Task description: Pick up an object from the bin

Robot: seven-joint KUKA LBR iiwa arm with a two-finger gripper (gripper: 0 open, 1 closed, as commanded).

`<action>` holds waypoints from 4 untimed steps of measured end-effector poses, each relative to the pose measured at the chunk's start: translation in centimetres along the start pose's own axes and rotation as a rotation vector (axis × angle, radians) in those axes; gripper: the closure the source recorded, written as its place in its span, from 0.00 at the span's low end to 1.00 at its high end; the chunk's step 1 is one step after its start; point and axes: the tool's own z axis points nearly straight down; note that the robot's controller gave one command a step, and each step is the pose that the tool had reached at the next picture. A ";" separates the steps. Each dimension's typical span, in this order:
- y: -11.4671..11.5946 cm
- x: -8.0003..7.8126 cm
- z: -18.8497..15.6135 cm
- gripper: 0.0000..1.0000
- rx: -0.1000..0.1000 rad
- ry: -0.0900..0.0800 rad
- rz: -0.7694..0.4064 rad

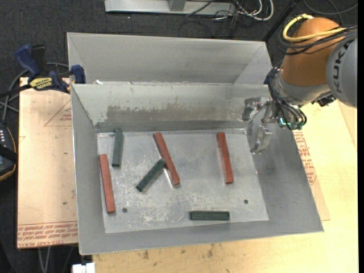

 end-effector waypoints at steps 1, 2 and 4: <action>-1.6 -0.2 9.4 0.00 0.001 -0.004 -0.434; 8.6 3.0 8.2 0.00 -0.001 -0.006 -0.648; 18.3 0.4 5.5 0.00 0.003 -0.009 -0.943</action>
Offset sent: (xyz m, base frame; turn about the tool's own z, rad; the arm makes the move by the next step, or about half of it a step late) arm 0.0017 -0.0171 -0.0923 -0.4361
